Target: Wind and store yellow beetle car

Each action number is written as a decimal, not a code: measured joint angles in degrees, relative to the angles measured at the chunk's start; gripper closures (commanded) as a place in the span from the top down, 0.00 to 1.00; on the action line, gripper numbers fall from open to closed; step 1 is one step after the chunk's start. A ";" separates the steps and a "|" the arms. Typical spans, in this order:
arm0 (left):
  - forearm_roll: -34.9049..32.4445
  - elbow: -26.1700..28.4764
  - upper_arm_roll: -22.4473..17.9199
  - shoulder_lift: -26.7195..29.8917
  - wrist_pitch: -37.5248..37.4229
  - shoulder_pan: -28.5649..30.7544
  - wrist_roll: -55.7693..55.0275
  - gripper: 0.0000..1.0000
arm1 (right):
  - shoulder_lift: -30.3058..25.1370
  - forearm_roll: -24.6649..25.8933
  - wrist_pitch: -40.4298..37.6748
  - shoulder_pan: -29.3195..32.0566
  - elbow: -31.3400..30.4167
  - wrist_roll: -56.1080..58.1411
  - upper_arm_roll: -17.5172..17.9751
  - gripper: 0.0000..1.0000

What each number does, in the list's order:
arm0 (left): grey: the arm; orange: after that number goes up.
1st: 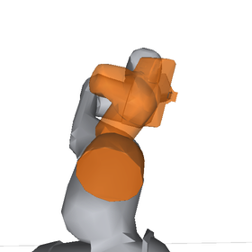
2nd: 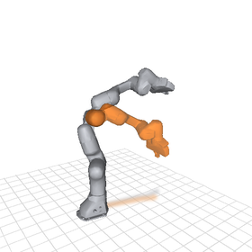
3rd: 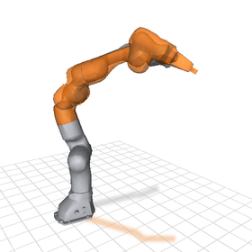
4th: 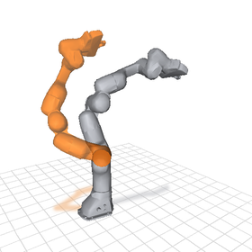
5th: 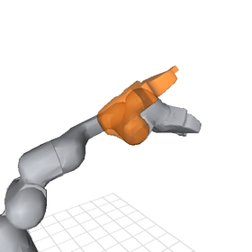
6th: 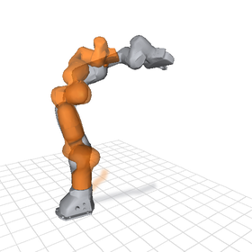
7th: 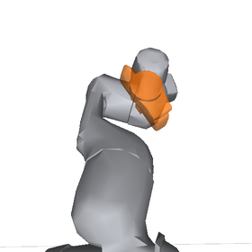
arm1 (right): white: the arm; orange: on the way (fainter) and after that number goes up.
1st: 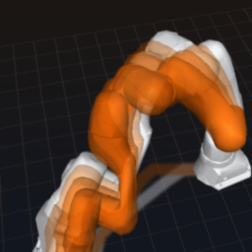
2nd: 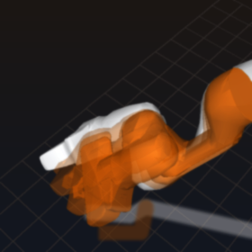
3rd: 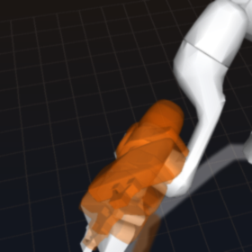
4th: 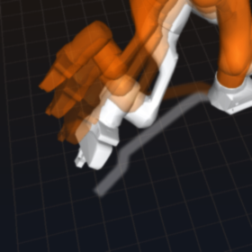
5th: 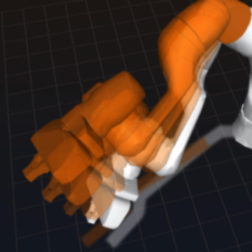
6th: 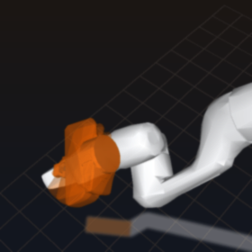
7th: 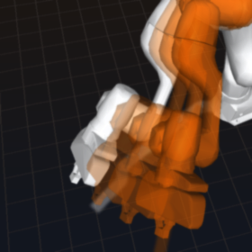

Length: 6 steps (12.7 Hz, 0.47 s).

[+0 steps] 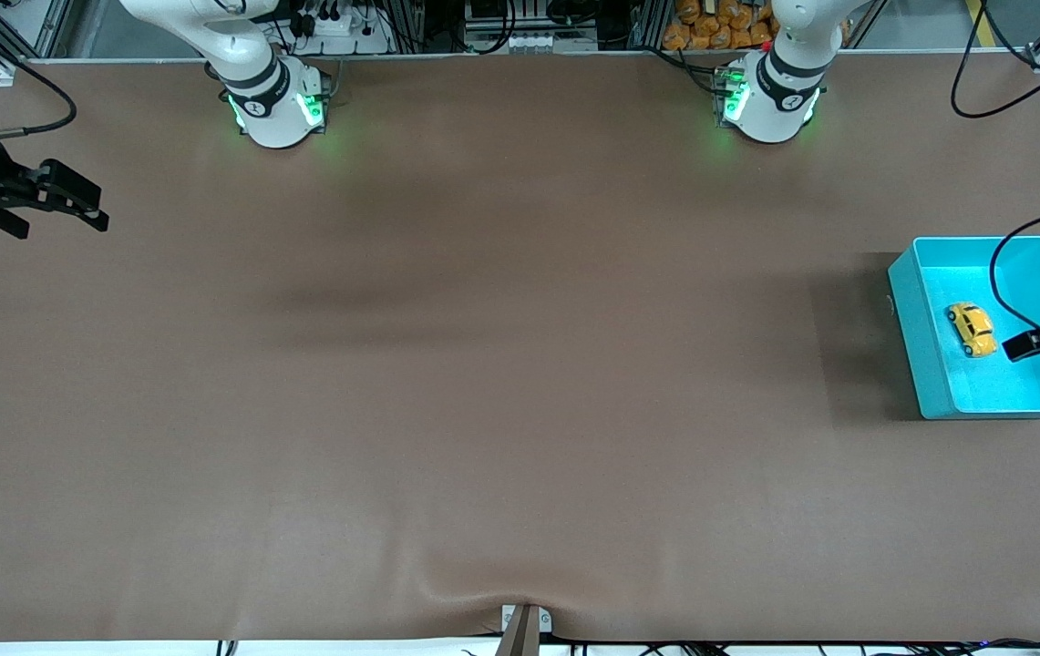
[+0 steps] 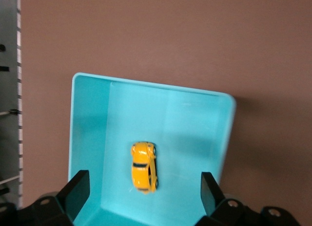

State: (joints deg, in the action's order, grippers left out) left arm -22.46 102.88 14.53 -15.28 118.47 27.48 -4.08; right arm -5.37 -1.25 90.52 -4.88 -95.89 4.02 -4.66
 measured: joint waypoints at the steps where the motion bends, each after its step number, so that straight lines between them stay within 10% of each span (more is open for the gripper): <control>1: 1.65 -3.03 0.20 2.07 -6.61 -3.25 -0.21 1.00 | 0.00 0.00 0.40 0.00 0.03 0.00 -0.03 1.00; 6: 11.84 -16.38 2.91 7.78 -25.10 -9.49 -0.24 1.00 | -0.01 0.00 0.73 0.00 0.14 0.00 -0.06 1.00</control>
State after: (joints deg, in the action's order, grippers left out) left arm -10.62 86.51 17.44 -7.50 93.37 17.98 -4.32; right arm -5.38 -1.25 91.25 -4.88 -95.75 4.03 -4.72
